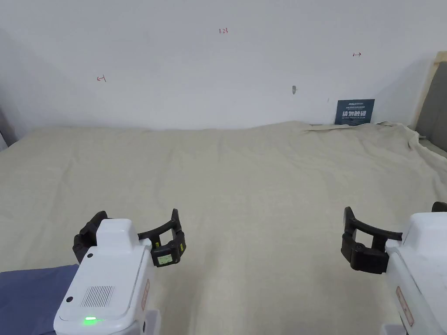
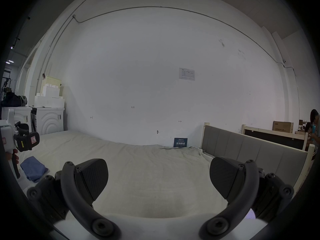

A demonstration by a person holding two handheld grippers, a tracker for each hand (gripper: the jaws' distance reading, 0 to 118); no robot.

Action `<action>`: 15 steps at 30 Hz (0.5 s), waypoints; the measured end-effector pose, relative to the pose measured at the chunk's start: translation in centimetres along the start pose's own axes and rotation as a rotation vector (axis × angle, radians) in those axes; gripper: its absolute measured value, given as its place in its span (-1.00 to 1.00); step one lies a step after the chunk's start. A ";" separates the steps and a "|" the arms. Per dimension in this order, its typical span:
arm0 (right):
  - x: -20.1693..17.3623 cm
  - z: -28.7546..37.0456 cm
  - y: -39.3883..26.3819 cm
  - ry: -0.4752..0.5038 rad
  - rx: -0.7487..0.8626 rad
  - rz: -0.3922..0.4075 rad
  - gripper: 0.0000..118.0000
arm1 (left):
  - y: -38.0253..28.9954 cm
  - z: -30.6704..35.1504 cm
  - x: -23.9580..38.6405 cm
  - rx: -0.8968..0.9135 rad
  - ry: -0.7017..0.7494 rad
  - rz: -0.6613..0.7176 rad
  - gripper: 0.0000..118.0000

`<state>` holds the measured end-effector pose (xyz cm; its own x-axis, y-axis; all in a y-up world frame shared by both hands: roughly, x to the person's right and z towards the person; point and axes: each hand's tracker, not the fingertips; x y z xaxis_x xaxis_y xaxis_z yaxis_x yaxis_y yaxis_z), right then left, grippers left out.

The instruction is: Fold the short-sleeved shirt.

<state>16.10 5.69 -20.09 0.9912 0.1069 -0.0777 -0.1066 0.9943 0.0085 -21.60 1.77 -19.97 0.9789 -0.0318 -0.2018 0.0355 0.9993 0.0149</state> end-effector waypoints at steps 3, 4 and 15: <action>0.0 0.0 -0.1 0.001 0.000 0.000 0.96 | 0.0 0.1 0.0 0.001 0.001 0.001 1.00; 0.1 0.0 -0.1 0.002 -0.001 0.000 0.96 | 0.0 0.1 0.0 0.000 0.002 0.001 1.00; 0.2 -0.2 0.3 0.010 -0.067 -0.058 0.97 | 0.0 0.1 0.0 -0.002 -0.005 0.001 1.00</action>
<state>16.30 5.96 -20.31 0.9952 0.0484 -0.0856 -0.0539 0.9966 -0.0626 -21.59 1.79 -19.82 0.9799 -0.0313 -0.1970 0.0346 0.9993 0.0129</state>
